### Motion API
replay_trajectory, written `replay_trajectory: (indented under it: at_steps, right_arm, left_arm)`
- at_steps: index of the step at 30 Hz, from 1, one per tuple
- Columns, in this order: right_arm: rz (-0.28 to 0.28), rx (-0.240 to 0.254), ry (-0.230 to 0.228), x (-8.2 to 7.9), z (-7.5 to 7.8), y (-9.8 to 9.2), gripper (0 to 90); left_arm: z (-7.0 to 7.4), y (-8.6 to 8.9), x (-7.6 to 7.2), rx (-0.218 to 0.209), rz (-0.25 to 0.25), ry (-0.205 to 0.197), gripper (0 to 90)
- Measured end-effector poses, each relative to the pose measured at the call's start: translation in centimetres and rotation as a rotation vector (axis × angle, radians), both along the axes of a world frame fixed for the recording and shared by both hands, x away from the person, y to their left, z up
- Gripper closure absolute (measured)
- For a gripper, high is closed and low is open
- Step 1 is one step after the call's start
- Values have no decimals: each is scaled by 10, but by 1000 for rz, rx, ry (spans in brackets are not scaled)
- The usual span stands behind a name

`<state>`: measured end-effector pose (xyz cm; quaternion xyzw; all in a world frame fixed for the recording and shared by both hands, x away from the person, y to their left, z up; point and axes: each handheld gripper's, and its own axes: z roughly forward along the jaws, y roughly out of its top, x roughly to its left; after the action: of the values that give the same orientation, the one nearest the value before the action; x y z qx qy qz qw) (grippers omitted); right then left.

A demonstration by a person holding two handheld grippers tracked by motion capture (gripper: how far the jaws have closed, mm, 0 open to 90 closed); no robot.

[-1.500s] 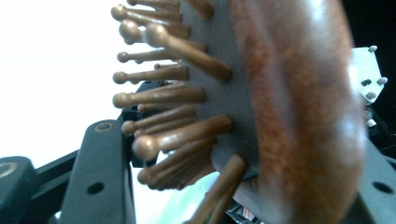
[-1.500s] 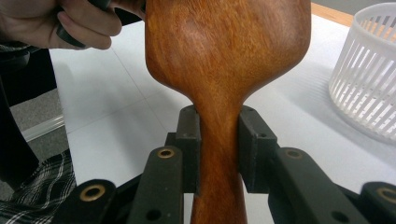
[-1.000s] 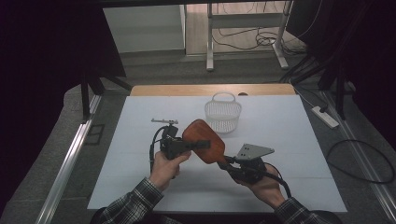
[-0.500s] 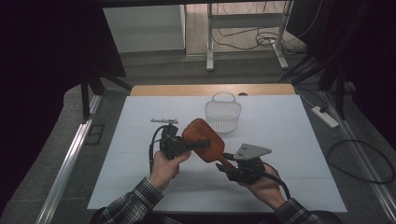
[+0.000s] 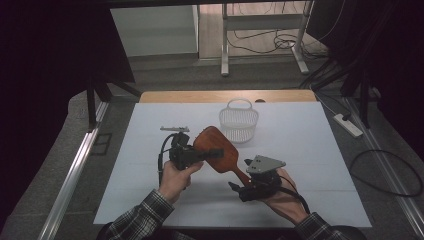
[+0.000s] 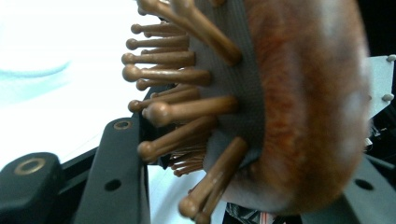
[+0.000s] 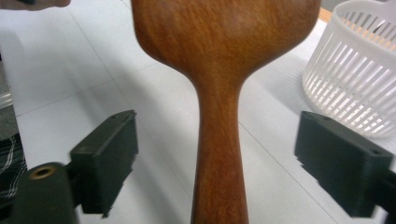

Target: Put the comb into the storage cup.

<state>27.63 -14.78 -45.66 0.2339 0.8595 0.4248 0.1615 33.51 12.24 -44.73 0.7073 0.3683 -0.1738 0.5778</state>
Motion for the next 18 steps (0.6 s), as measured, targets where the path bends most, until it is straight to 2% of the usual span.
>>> replay_trajectory:
  at_steps: [6, 18]
  right_arm:
    - [19, -3, 20, 4, 0, -1, 14]
    - [18, -8, 54, 10, -1, -12, 2]
  left_arm:
    - [1, 0, 0, 16, 3, -10, 538]
    - [4, 2, 0, 50, 18, -35, 537]
